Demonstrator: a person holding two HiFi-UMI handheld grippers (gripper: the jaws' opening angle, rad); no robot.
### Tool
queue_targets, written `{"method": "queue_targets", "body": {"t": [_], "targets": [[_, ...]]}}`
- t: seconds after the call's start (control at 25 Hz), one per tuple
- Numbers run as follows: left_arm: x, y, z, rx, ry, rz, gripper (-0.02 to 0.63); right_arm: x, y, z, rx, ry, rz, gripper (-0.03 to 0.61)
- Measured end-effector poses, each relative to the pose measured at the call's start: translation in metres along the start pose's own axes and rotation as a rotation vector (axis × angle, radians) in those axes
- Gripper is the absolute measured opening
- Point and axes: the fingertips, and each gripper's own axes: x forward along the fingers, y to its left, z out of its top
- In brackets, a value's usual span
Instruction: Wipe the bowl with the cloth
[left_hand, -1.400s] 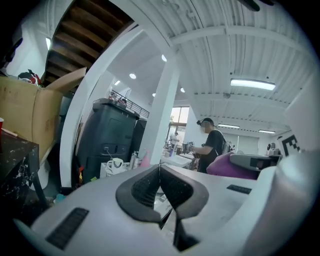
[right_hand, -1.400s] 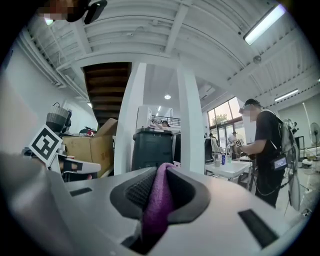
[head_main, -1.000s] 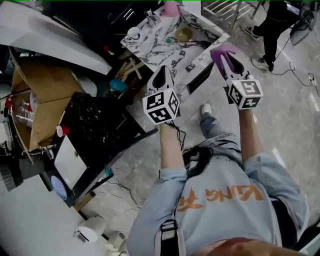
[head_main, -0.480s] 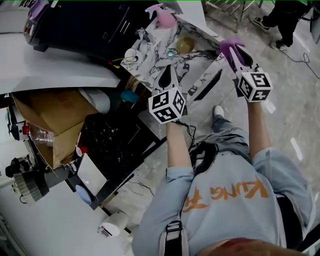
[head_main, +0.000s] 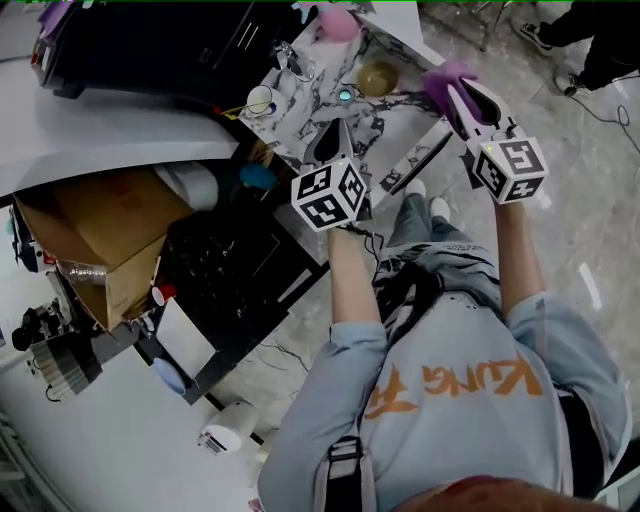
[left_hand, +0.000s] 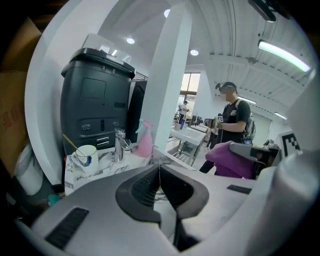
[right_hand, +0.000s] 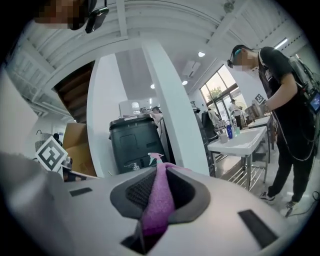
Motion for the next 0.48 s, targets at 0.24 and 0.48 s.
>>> {"method": "queue_targets", "body": {"t": [0.24,0.48], "targets": [[0.046,0.005,-0.025,-0.033,0.099,-0.025,0.023,0.009,-0.010,0.005,-0.006,0.018,-0.023,0.074],[0.085,0.030,-0.046,-0.011,0.170,-0.012,0.023,0.028,0.002,0.000,-0.048,0.067,-0.005,0.074]]}}
